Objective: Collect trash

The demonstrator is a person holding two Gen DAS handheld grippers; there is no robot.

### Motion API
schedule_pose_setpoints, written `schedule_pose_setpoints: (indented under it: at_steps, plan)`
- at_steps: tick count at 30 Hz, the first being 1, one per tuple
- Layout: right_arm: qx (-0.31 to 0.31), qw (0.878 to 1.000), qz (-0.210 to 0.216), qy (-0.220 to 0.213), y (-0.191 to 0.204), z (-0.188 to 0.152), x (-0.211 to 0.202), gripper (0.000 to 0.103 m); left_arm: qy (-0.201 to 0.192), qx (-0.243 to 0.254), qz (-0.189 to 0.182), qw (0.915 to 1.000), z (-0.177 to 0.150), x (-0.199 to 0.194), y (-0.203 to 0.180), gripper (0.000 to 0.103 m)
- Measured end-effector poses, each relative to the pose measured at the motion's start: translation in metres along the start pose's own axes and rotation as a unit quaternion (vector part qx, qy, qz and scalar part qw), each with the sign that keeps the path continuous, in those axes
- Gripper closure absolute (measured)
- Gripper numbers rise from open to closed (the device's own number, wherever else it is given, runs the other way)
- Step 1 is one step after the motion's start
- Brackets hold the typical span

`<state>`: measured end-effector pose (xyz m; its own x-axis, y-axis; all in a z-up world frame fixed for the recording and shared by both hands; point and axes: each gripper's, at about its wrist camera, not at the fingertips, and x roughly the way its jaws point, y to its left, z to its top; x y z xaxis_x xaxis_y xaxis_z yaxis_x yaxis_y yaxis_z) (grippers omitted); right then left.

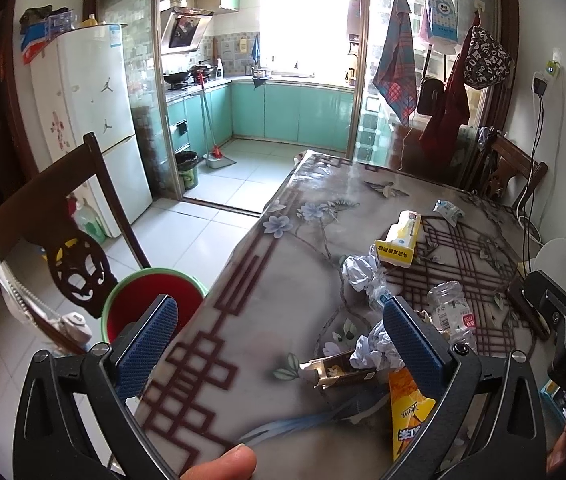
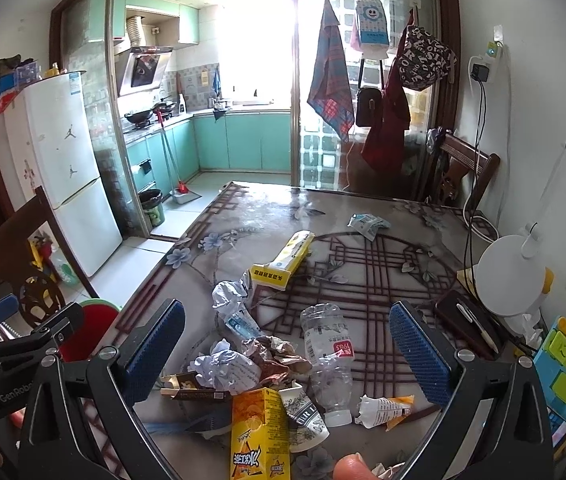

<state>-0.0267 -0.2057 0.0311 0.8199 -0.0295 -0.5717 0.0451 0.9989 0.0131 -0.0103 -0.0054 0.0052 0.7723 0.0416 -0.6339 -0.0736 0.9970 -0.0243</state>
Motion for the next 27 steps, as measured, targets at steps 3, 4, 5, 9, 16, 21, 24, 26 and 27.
schedule_pose_setpoints:
  at_steps: [3,4,5,9,16,21,24,26,27]
  plan:
    - [0.0,1.0,0.0,0.0,-0.0002,0.0006,0.0002,0.0,0.0,0.0,0.001,1.0,0.0,0.0002,0.0001,0.0]
    - [0.0,1.0,0.0,0.001,0.0002,0.0006,0.0001,0.0,0.001,0.001,0.002,1.0,0.0,0.0004,0.0001,0.0]
    - [0.001,1.0,0.0,0.001,-0.0001,0.0004,0.0003,0.0,0.001,0.001,0.003,1.0,-0.0001,0.0006,-0.0001,0.0]
    - [0.0,1.0,-0.001,0.001,-0.0009,0.0005,0.0007,0.0,0.001,0.001,0.004,1.0,0.0002,0.0012,-0.0003,0.0]
    - [0.001,1.0,0.0,0.002,-0.0021,-0.0003,0.0013,0.0,0.003,0.0,0.006,1.0,0.0019,0.0031,-0.001,0.0]
    - [0.001,1.0,-0.001,0.002,-0.0015,0.0,0.0013,0.0,0.004,0.001,0.006,1.0,0.002,0.004,-0.0016,0.0]
    - [0.001,1.0,-0.002,0.003,-0.0035,-0.0013,0.0024,0.0,0.006,0.003,0.006,1.0,0.0016,0.0055,-0.0035,0.0]
    - [0.001,1.0,-0.002,0.004,-0.0043,-0.0017,0.0035,0.0,0.009,0.005,0.005,0.9999,0.0015,0.0066,-0.0043,0.0]
    - [0.001,1.0,-0.003,0.004,-0.0049,-0.002,0.0039,0.0,0.009,0.004,0.006,0.9999,0.0015,0.0069,-0.004,0.0]
